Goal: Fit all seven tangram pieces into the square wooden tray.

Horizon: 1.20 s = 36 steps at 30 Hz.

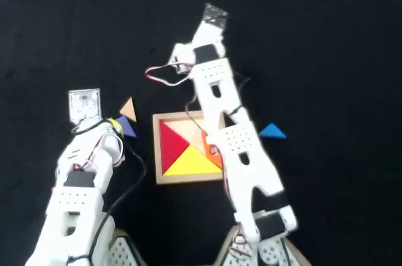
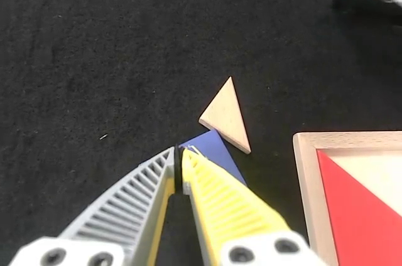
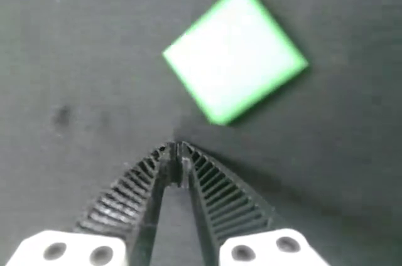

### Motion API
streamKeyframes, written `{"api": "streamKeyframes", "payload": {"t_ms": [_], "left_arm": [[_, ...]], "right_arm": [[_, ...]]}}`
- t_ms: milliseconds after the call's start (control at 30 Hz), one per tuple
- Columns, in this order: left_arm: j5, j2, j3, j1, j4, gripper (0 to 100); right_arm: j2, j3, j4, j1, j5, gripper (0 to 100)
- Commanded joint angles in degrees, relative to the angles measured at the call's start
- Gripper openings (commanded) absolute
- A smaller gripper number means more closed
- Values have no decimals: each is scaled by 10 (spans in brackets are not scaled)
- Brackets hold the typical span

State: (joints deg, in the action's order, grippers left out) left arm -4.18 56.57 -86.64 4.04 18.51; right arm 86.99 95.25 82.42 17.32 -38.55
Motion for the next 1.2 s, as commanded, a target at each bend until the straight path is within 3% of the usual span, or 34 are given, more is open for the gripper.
{"api": "streamKeyframes", "payload": {"t_ms": [0,167,300,600,800,1033,1167], "left_arm": [[6,4,4,-5,0,30],[6,4,4,-4,0,30],[6,4,4,-4,-1,30],[6,4,4,-3,-4,30],[6,4,5,-3,-4,30],[6,4,5,-3,-4,30],[6,4,5,-3,-4,30]], "right_arm": [[-18,5,47,-62,8,10],[-47,5,52,-106,8,11],[-88,4,94,-94,18,11],[-142,4,185,-8,249,11],[-146,2,189,-33,390,11],[-256,-16,191,-42,456,11],[-385,-160,192,-28,496,11]]}}
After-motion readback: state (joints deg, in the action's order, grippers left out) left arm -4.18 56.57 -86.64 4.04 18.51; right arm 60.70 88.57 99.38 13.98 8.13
